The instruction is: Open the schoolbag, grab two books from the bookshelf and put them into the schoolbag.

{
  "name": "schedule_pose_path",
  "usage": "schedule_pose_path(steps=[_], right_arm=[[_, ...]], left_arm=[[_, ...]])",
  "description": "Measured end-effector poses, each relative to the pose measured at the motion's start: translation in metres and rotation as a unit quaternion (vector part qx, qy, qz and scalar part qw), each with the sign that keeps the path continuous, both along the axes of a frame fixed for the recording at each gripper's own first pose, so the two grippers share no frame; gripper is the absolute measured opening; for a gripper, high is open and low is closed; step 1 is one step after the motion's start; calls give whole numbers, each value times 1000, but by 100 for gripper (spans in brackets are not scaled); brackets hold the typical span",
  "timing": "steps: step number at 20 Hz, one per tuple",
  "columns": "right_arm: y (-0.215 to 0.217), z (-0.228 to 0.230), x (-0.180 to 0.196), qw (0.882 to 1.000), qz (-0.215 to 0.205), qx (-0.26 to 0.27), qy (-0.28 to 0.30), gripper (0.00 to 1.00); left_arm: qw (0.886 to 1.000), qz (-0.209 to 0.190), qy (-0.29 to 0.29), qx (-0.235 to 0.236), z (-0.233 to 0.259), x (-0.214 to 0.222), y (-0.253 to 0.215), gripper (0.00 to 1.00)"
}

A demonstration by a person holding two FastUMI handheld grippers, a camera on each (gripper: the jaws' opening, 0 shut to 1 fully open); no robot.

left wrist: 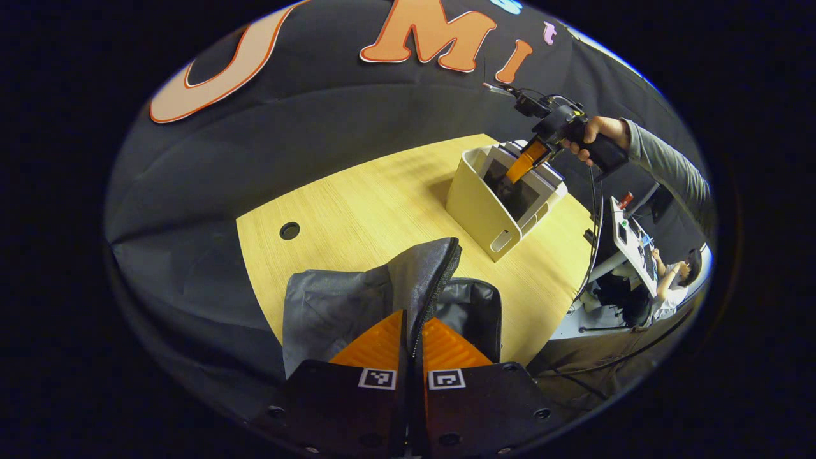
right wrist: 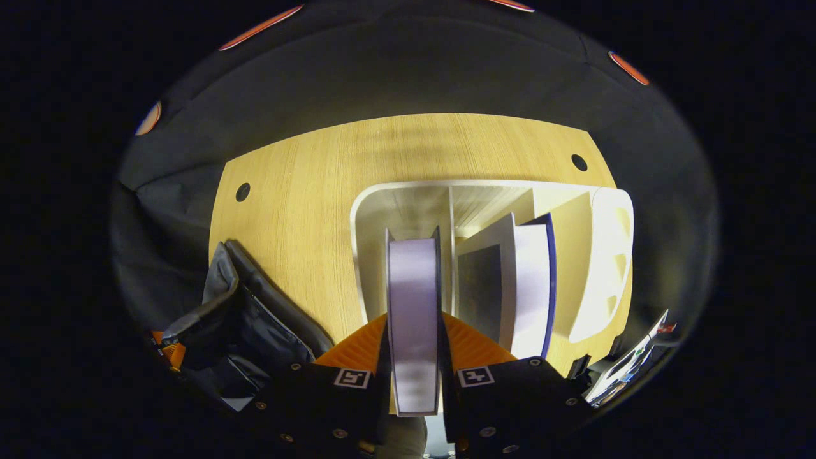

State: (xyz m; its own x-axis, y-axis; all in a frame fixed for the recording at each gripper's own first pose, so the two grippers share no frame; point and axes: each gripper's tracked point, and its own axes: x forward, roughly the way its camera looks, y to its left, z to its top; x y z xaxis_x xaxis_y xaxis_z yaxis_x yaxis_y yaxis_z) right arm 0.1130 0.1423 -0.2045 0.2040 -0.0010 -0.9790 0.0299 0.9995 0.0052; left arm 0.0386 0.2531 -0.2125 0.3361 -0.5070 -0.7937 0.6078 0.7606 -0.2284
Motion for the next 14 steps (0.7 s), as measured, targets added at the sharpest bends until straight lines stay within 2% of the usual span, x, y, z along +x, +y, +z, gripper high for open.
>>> schedule_pose_path(steps=[1, 2, 10, 14], right_arm=[[0, 2, -3, 1000, 2, 1, -1, 28], [0, 7, -8, 1000, 3, 2, -3, 33], [-5, 31, -75, 999, 5, 30, -9, 32], [-15, 34, -112, 999, -17, 45, -14, 32]], left_arm=[[1000, 0, 2, -1, -1, -1, 0, 5], [1000, 1, 3, -1, -1, -2, -1, 5], [1000, -9, 9, 3, -12, -7, -11, 5], [1000, -18, 10, 9, -15, -12, -17, 4]])
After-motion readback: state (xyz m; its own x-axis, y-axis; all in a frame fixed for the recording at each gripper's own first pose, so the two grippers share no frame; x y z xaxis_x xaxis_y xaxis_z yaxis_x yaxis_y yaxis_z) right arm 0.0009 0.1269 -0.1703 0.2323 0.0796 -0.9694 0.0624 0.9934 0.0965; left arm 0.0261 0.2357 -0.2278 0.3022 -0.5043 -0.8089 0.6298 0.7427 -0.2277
